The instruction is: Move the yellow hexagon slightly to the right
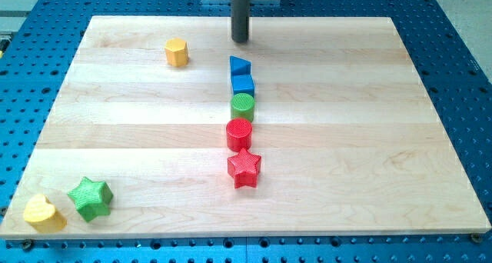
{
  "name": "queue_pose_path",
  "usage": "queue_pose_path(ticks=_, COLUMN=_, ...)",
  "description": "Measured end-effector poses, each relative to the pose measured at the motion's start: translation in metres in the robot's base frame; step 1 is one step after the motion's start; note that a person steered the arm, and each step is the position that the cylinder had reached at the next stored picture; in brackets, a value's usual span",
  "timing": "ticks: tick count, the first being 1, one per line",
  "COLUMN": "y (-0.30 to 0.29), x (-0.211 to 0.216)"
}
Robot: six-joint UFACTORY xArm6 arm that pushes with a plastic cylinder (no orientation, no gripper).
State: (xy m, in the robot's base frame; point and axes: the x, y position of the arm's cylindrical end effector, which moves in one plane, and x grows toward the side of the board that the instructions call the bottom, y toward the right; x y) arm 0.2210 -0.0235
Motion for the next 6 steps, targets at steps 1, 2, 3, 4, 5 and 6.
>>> queue_pose_path(ticks=1, y=-0.083, x=-0.006)
queue_pose_path(ticks=2, y=-0.162, x=0.035)
queue_pose_path(ticks=3, y=-0.171, x=0.081)
queue_pose_path(ticks=4, y=-0.149, x=0.088)
queue_pose_path(ticks=5, y=-0.106, x=0.088)
queue_pose_path(ticks=6, y=-0.079, x=0.076)
